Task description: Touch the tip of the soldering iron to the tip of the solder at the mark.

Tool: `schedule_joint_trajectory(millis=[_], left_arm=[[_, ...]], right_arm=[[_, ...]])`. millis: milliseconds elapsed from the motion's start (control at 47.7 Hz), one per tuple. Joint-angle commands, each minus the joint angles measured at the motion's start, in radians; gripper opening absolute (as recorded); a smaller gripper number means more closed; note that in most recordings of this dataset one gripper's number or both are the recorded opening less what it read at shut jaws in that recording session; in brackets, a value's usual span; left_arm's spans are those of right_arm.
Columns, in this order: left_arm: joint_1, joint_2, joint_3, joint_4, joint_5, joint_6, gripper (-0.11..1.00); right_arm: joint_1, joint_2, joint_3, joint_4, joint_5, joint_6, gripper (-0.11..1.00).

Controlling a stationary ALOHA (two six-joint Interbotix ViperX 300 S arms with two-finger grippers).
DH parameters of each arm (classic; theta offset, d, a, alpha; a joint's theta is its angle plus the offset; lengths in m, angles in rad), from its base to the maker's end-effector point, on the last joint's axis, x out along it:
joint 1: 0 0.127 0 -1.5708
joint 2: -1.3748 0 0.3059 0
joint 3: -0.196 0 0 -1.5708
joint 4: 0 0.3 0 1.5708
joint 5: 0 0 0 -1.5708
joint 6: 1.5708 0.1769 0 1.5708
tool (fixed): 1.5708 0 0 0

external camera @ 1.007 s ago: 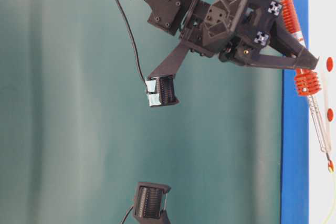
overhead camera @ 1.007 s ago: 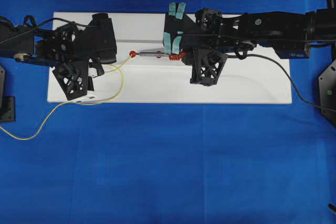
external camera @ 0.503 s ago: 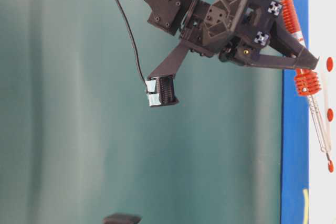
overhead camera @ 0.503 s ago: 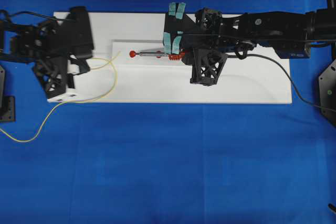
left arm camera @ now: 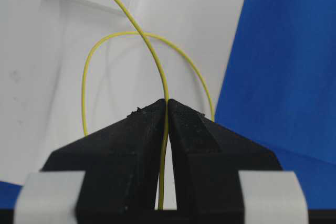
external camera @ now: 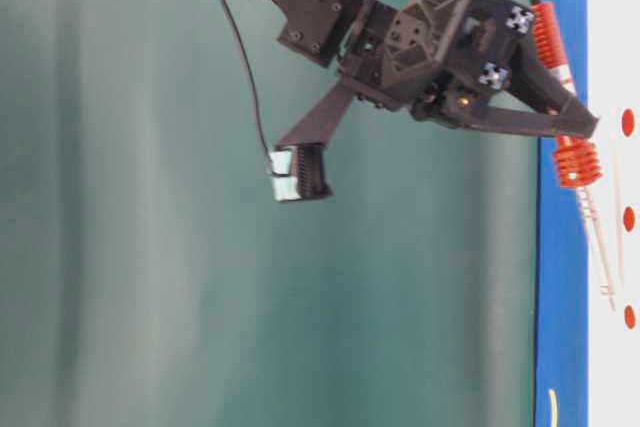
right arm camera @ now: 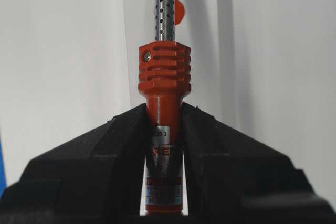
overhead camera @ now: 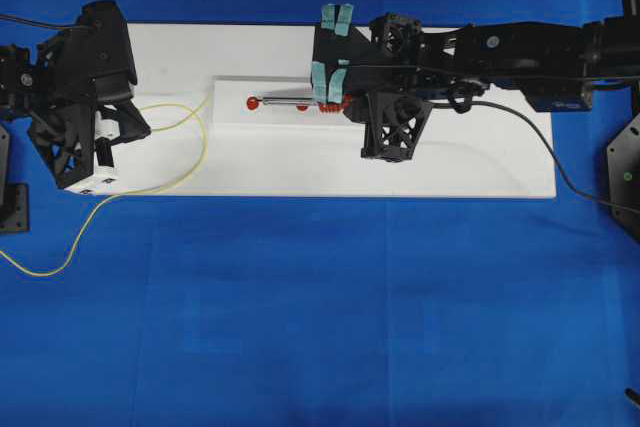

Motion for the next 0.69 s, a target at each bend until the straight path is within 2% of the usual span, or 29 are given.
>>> schedule_joint_trajectory(millis=[0, 440, 671], left_arm=[[-0.002, -0.009, -0.011, 0.002, -0.003, 0.002, 0.02], [-0.002, -0.054, 0.017, 0.003, -0.011, -0.005, 0.02], [-0.002, -0.043, 0.011, 0.003, -0.032, -0.006, 0.02]], right_arm=[[0.002, -0.075, 0.005, -0.005, -0.008, 0.002, 0.06], [0.000, -0.345, 0.250, 0.000, -0.094, 0.011, 0.06], [-0.005, -0.388, 0.293, -0.003, -0.089, 0.038, 0.06]])
